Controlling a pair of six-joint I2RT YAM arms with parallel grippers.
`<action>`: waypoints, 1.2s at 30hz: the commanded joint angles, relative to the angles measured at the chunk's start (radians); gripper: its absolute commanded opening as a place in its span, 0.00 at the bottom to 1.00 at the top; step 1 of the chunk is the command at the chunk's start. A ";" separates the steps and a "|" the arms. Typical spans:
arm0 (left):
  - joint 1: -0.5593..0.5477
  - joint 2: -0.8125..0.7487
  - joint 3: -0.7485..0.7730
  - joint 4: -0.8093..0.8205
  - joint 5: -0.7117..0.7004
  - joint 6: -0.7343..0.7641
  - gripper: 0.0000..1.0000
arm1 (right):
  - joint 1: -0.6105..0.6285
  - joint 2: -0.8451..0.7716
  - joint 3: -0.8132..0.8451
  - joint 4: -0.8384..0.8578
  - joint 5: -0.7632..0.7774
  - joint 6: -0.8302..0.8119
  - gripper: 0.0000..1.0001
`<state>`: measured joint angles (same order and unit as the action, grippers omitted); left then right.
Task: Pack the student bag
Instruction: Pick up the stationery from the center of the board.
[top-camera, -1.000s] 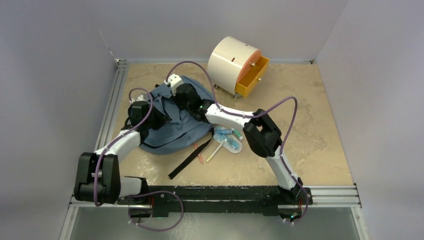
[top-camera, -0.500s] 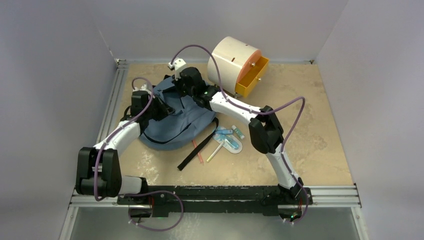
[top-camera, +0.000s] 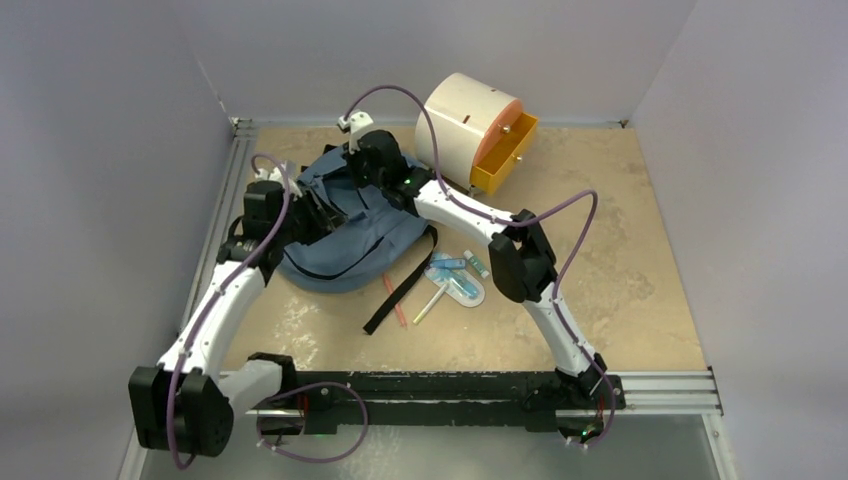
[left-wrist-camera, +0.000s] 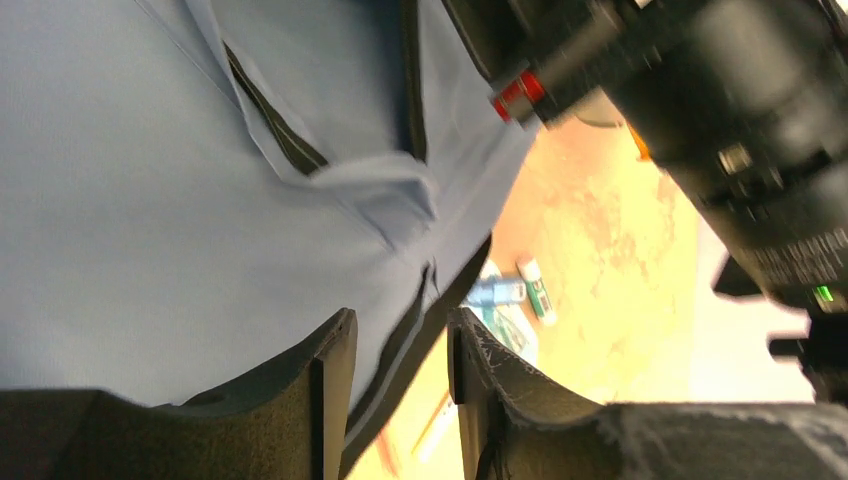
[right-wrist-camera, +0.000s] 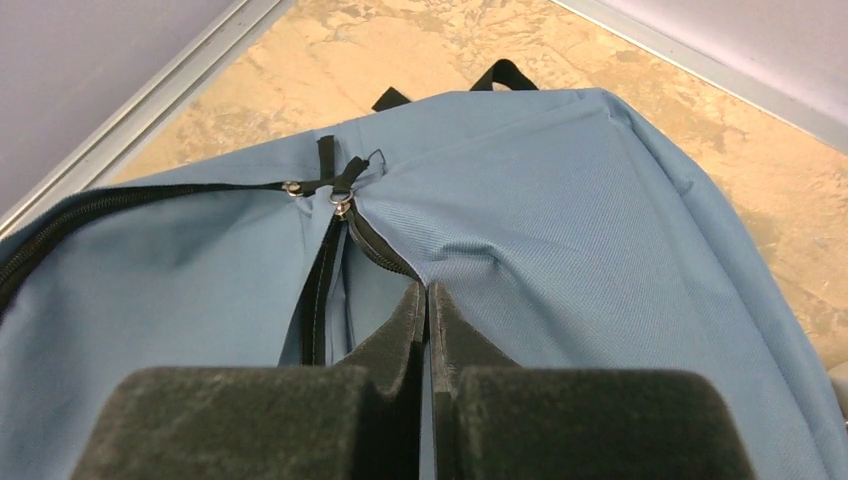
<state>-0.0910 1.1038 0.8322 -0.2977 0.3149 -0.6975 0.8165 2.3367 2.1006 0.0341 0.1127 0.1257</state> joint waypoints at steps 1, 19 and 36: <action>-0.102 -0.115 -0.037 -0.125 -0.016 -0.076 0.38 | -0.017 -0.047 -0.015 0.100 -0.010 0.061 0.00; -0.553 0.178 -0.039 -0.099 -0.346 -0.267 0.30 | -0.017 -0.083 -0.121 0.139 -0.064 0.082 0.00; -0.615 0.421 0.056 -0.169 -0.580 -0.366 0.32 | -0.018 -0.089 -0.138 0.144 -0.079 0.089 0.00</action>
<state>-0.7033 1.4899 0.8238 -0.4435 -0.1772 -1.0183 0.8040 2.3310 1.9678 0.1226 0.0521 0.2024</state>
